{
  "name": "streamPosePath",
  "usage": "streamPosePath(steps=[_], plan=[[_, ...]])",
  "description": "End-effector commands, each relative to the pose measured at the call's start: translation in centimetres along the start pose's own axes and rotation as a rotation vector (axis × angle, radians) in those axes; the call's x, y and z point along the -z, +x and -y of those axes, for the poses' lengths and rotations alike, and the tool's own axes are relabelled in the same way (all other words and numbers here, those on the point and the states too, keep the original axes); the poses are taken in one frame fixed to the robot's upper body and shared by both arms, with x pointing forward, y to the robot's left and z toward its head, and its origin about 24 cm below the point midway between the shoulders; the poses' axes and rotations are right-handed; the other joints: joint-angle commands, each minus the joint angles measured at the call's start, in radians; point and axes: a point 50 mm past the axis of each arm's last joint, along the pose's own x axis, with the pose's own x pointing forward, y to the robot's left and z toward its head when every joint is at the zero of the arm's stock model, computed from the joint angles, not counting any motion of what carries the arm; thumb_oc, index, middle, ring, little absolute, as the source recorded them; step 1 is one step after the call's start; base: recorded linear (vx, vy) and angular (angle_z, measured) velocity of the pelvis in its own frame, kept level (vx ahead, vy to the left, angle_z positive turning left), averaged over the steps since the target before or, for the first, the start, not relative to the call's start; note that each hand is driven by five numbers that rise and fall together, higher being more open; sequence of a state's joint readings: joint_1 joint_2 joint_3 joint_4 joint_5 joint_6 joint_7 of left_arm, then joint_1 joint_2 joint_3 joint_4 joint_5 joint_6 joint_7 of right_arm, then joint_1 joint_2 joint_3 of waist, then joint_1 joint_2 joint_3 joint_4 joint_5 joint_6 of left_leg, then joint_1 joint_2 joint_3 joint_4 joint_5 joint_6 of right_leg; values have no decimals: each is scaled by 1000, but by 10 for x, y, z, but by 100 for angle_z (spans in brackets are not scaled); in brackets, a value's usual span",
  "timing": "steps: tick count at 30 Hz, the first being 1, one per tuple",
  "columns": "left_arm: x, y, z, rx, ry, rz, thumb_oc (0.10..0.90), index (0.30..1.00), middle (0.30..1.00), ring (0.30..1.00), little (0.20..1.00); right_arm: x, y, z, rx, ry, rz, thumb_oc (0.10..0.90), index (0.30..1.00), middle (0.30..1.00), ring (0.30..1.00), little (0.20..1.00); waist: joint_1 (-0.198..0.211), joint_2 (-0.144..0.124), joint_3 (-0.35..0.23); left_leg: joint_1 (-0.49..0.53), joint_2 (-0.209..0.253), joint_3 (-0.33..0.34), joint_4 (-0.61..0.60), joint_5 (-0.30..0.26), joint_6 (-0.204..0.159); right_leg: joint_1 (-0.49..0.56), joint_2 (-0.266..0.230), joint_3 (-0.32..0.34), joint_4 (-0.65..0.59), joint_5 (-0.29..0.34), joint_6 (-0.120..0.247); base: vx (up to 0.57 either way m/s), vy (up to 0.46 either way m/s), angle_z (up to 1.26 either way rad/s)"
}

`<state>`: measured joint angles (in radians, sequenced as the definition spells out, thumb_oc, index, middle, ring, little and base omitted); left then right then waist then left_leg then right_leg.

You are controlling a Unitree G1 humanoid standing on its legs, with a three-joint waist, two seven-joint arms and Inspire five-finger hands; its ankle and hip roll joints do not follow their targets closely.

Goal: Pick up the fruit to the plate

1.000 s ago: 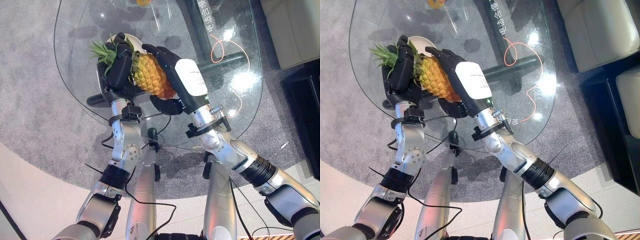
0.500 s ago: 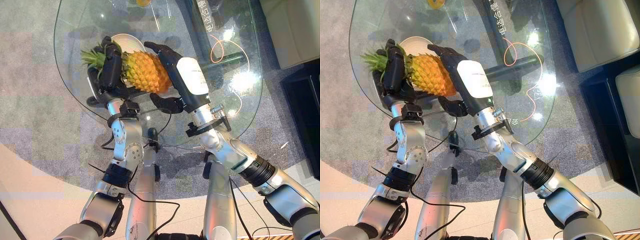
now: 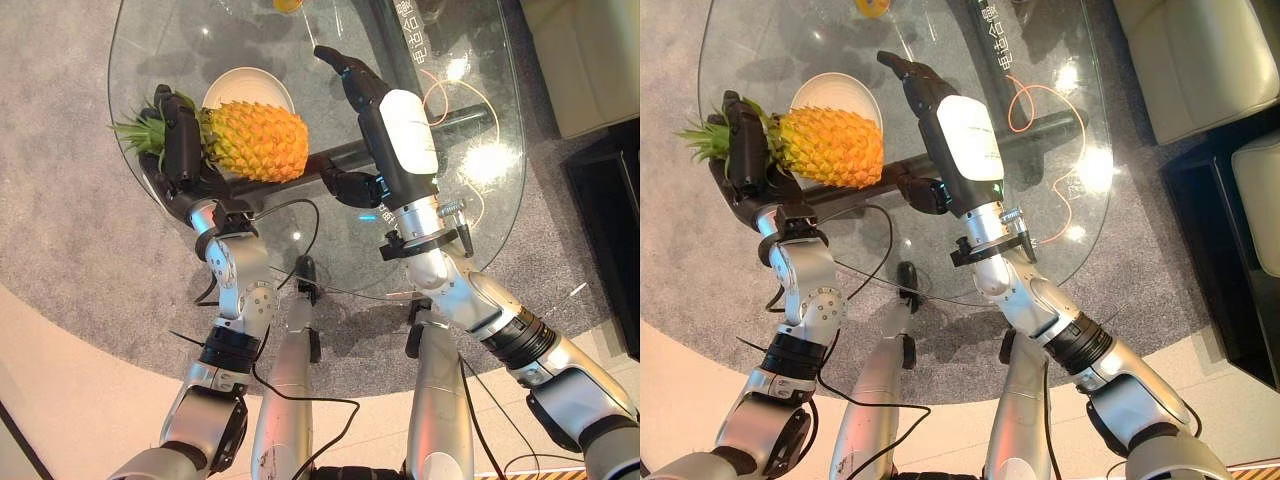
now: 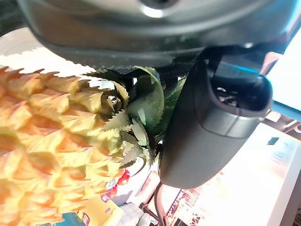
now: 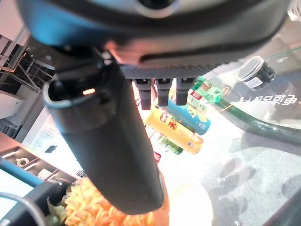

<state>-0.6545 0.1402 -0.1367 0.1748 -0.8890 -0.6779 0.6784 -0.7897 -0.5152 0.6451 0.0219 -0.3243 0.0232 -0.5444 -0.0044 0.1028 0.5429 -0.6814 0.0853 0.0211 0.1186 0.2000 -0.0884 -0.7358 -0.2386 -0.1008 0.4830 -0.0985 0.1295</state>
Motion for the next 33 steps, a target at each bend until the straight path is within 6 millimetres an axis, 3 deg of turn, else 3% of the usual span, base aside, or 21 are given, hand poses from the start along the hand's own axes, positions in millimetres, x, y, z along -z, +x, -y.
streamPosePath(steps=[1, 8, 11, 13, 14, 16, 18, 20, 24, 33], plan=[[-41, 7, 55, 186, -182, 265, 100, 300, 300, 300, 200, -52, 34, 29, 196, 60, 255, 800, 900, 900, 900, 900, 19, -32, -23, 42, -65, 54, 18, -107, 9, 77, 45, -64, -226, 108, -17, 0, 0, 0], [-50, 7, 63, 187, -87, 404, 100, 300, 300, 300, 200, -38, 35, 33, 248, 54, 175, 800, 900, 900, 900, 900, 14, -34, -23, 44, -62, 58, 14, -107, 6, 78, 44, -61, -231, 111, -17, 0, 0, 0], [-54, 10, 70, 192, 11, 499, 100, 300, 300, 300, 200, -15, 32, 39, 328, 55, 54, 800, 900, 900, 900, 900, 3, -35, -23, 44, -55, 67, 12, -106, 1, 72, 44, -54, -227, 108, -18, -11, 60, 0], [-54, 11, 72, 193, 30, 521, 100, 300, 300, 300, 200, -9, 31, 41, 347, 56, 26, 800, 900, 900, 900, 900, 1, -36, -23, 41, -54, 69, 13, -105, 1, 68, 45, -52, -226, 110, -19, -8, 43, 0], [-57, 17, 74, 193, 93, 575, 100, 300, 300, 300, 200, 9, 26, 45, 402, 58, -59, 800, 900, 900, 900, 900, -10, -38, -23, 43, -50, 72, 13, -106, -1, 67, 48, -46, -221, 107, -19, -8, 54, -1], [-59, 23, 75, 188, 147, 622, 100, 300, 300, 300, 200, 25, 18, 50, 454, 53, -125, 800, 900, 900, 900, 900, -20, -40, -23, 43, -46, 77, 11, -107, -1, 62, 51, -41, -219, 105, -19, -7, 54, -3], [-59, 24, 74, 187, 163, 630, 100, 300, 300, 300, 200, 28, 16, 50, 462, 50, -139, 800, 900, 900, 900, 900, -22, -42, -23, 49, -46, 78, 13, -115, -3, 68, 51, -40, -215, 97, -18, 2, 28, -9], [-62, 35, 75, 181, 250, 697, 100, 300, 300, 300, 200, 49, 5, 57, 519, 25, -229, 800, 900, 900, 900, 900, -40, -46, -23, 46, -40, 86, 16, -118, -3, 57, 53, -31, -208, 97, -17, 1, 64, -10], [-71, 48, 78, 169, 314, 747, 100, 300, 300, 300, 200, 70, -6, 66, 554, -14, -329, 800, 900, 900, 900, 900, -54, -46, -23, 41, -34, 94, 17, -113, -4, 44, 57, -23, -208, 103, -20, -8, 53, -8], [-90, 84, 80, 74, 505, 829, 100, 300, 300, 300, 200, 141, -66, 68, 560, -74, -706, 800, 900, 900, 900, 900, -88, -65, -23, 33, -21, 108, 38, -133, -13, 32, 67, -8, -197, 85, -26, -4, 24, -6]])
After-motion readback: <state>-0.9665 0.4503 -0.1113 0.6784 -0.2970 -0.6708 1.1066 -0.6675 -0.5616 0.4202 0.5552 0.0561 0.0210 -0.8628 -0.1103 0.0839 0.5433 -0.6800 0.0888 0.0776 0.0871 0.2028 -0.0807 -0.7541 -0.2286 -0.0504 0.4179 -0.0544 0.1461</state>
